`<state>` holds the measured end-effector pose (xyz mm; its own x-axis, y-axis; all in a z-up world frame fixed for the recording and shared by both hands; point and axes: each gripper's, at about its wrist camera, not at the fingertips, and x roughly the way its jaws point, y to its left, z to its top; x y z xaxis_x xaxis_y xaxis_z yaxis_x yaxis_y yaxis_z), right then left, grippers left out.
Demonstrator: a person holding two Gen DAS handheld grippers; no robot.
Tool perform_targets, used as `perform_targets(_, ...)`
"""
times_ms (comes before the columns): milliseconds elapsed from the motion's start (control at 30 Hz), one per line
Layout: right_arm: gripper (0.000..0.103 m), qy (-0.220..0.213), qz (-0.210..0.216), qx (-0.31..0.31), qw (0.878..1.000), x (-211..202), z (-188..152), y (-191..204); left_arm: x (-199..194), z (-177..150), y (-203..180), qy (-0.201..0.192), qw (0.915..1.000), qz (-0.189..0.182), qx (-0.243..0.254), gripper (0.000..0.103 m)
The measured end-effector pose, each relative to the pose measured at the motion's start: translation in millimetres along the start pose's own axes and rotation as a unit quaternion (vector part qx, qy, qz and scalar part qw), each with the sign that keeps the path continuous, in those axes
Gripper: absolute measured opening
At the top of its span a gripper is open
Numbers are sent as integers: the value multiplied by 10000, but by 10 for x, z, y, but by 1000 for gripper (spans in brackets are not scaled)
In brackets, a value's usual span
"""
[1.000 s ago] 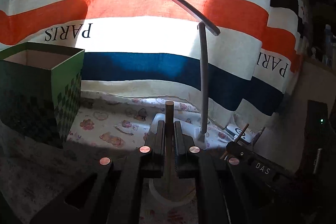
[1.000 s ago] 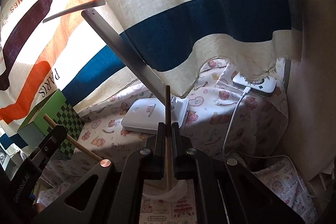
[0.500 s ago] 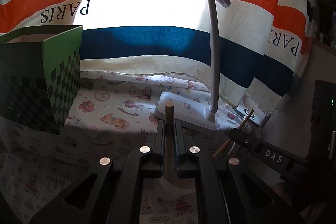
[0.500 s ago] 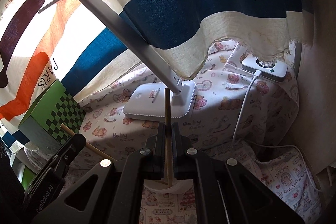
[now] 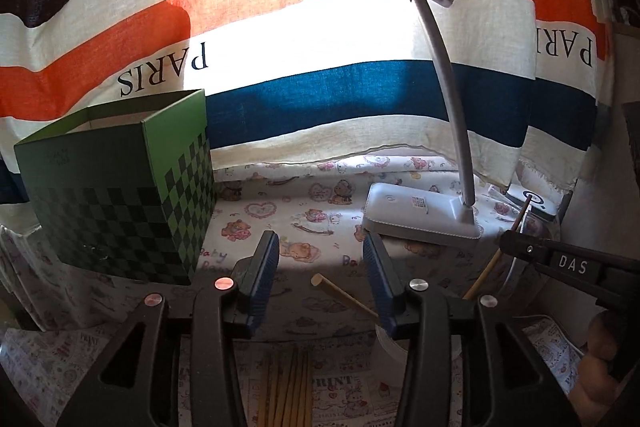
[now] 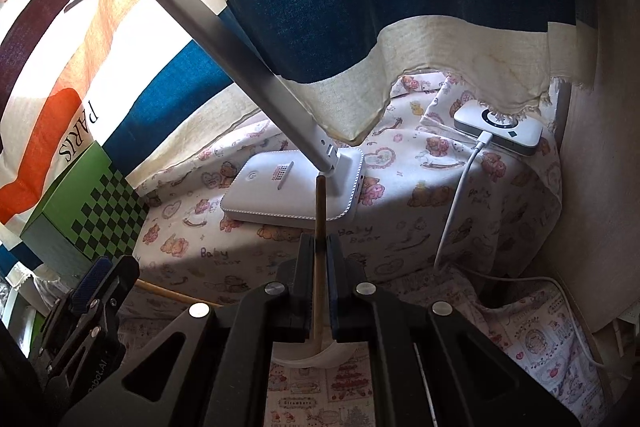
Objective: Organize utensils
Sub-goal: 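Lower the right tool's chopstick into the cup while the left tool brings its chopstick over the cup, then open both tools to drop the chopsticks into the cup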
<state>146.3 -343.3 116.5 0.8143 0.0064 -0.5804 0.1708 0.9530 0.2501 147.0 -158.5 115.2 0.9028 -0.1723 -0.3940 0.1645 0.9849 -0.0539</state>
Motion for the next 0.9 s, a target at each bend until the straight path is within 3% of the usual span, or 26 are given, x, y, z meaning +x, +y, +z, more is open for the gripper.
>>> perform_targets(100, 24, 38, 19, -19, 10000, 11, 11, -21, -151, 57, 135, -77, 9999, 11, -81, 46)
perform_targets(167, 39, -44, -23, -28, 10000, -23, 17, -28, -289, 100, 259, -220, 9996, 18, -179, 49)
perform_targets(233, 55, -206, -90, -141, 9996, -85, 16, 4, -446, 118, 361, -440, 9988, 155, -149, 55)
perform_targets(267, 59, -298, -120, -276, 9991, -120, 10, 41, -529, 119, 407, -563, 9979, 299, -100, 57)
perform_targets(367, 59, -590, -226, -486, 9968, -261, -10, 170, -747, 102, 524, -804, 9947, 631, 102, 57)
perform_targets(467, 59, -785, 146, -556, 9953, -471, -49, 318, -941, 39, 646, -914, 9912, 931, 203, 63)
perform_targets(600, 63, -1033, 457, -852, 9899, -703, -242, 614, -1222, -148, 819, -1057, 9897, 953, 139, 80)
perform_targets(733, 63, -1046, 437, -1269, 9854, -756, -526, 894, -1461, -411, 887, -1225, 9865, 1028, 351, 94)
perform_targets(800, 63, -1008, 439, -1329, 9850, -788, -700, 941, -1538, -553, 908, -1293, 9854, 1013, 447, 98)
perform_targets(900, 63, -847, 497, -1236, 9875, -810, -962, 928, -1533, -717, 1038, -1058, 9918, 708, 140, 98)
